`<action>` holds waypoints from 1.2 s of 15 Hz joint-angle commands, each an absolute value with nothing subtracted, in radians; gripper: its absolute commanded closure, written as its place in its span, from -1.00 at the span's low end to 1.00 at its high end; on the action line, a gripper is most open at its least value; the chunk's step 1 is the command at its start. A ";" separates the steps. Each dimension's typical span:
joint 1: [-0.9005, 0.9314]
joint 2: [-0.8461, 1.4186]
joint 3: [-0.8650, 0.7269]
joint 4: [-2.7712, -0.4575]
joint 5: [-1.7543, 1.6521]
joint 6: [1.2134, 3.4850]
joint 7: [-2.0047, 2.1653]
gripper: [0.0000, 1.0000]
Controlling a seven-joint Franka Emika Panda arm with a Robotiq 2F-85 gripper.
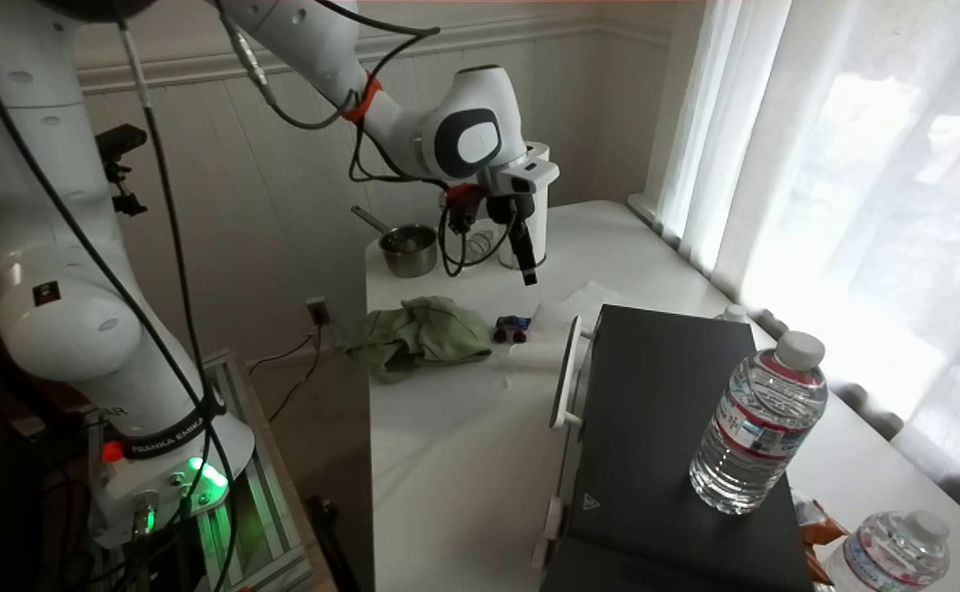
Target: Remove the toy car from on top of the microwave and put it on the table
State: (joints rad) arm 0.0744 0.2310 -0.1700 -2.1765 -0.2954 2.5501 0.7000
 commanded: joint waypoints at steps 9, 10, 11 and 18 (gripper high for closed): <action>-0.202 -0.407 -0.181 -2.647 -0.266 2.330 0.640 -1.00; -0.241 -0.453 -0.192 -2.671 -0.255 2.316 0.630 -1.00; -0.281 -0.500 -0.203 -2.694 -0.249 2.306 0.619 -1.00; -0.467 -0.650 -0.254 -2.698 -0.160 2.300 0.426 -1.00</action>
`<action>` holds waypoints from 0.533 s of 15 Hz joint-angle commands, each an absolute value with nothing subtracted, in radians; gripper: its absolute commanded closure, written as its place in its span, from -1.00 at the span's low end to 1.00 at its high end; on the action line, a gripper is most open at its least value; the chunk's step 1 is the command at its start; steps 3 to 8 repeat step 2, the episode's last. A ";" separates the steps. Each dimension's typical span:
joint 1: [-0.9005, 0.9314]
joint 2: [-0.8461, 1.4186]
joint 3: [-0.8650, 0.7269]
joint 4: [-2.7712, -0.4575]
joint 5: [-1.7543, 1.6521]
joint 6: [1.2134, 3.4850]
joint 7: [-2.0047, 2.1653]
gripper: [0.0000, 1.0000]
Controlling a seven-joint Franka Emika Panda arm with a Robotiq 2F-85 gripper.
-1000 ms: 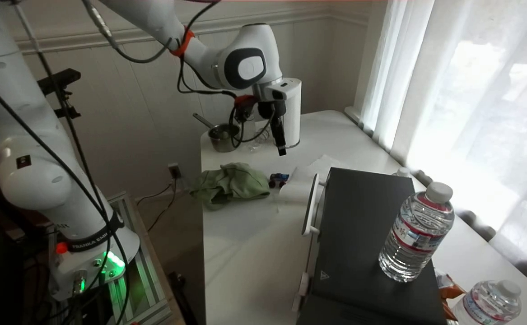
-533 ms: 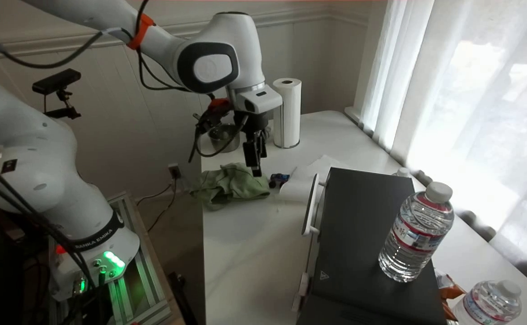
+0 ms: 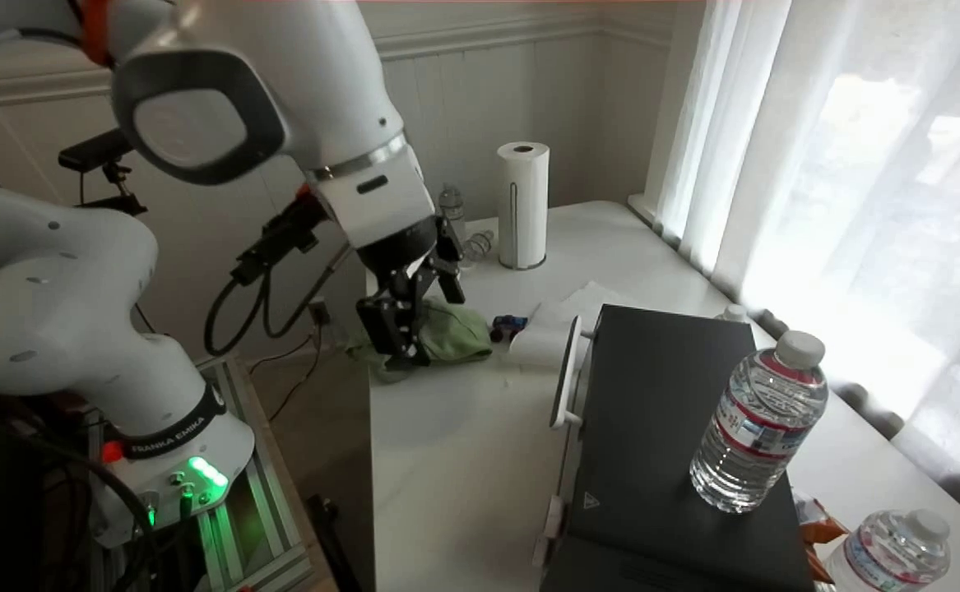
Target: Remove the toy car from on top of the microwave and put it on the table
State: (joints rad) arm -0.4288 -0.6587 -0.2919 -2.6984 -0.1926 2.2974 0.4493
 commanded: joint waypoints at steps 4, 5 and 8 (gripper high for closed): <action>-0.474 -0.709 -0.271 -2.707 -0.148 2.285 0.392 -1.00; -0.474 -0.709 -0.271 -2.707 -0.148 2.285 0.392 -1.00; -0.474 -0.709 -0.271 -2.707 -0.148 2.285 0.392 -1.00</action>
